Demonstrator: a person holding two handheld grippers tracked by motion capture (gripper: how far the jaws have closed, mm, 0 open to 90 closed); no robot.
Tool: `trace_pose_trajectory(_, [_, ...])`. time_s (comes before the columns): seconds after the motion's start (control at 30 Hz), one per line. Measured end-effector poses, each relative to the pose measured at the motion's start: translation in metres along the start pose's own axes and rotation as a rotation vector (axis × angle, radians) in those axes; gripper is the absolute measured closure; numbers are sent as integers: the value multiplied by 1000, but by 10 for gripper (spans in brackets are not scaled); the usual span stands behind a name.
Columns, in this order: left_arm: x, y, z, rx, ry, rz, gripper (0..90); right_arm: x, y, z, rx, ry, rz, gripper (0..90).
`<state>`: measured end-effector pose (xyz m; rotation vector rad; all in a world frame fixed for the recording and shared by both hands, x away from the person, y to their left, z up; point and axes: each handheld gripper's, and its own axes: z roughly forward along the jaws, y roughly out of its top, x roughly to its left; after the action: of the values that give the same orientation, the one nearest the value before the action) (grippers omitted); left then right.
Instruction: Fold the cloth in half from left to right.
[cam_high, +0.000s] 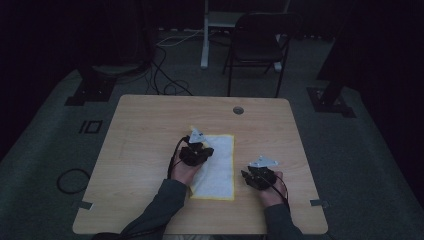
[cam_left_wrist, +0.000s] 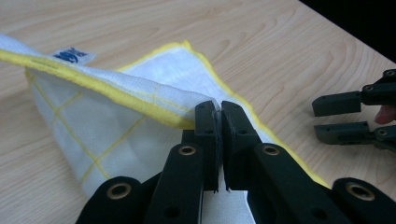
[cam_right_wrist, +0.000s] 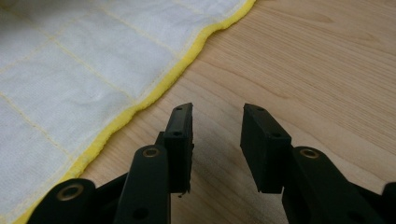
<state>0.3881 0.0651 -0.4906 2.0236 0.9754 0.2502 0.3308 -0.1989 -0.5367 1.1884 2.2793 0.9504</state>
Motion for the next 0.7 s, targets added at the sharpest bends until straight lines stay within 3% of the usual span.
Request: trace_pose_trajectory(0.7, [-8,4,33,76,-15,11,866,1,0,1,4,1,-1,641])
